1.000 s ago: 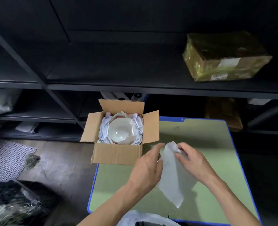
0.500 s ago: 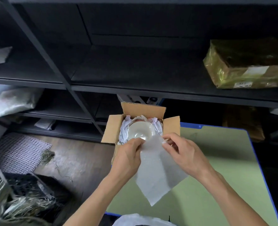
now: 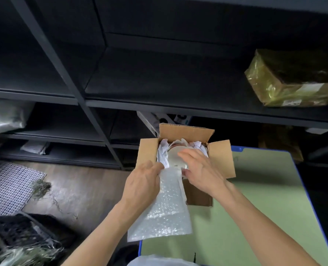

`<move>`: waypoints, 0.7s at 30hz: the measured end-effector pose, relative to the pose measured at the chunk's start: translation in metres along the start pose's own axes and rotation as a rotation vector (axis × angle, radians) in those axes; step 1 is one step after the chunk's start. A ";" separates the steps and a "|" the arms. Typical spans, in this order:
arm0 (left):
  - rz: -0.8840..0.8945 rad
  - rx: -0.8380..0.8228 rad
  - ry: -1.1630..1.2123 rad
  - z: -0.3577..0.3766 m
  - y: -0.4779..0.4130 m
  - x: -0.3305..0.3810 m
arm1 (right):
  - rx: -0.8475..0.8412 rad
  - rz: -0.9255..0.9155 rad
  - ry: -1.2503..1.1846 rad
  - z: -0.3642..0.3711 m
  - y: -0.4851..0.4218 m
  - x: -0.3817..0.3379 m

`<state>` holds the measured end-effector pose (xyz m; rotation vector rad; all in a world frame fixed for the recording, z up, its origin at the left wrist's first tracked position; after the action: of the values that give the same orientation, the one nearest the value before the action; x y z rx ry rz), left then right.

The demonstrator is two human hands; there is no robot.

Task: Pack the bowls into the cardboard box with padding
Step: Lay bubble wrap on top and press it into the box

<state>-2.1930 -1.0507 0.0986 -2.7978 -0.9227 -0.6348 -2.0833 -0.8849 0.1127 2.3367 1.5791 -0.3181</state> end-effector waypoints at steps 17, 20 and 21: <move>0.190 -0.244 0.168 0.001 -0.005 -0.044 | -0.290 0.039 0.195 0.008 -0.042 -0.010; 0.173 -0.228 0.165 0.003 -0.007 -0.041 | -0.258 0.055 0.200 0.009 -0.042 -0.010; 0.162 -0.225 0.165 0.003 -0.007 -0.040 | -0.248 0.060 0.198 0.009 -0.042 -0.011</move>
<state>-2.2255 -1.0658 0.0786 -2.9161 -0.6215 -0.9812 -2.1261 -0.8826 0.1033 2.2711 1.5300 0.1213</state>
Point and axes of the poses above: each hand's wrist, its own y-axis away from the middle knuckle, its own z-axis out of the palm, x = y × z, the point moved 1 cm from there along -y, towards the middle knuckle, and after that the axes turned 1 degree about -y, right-handed, at the moved point
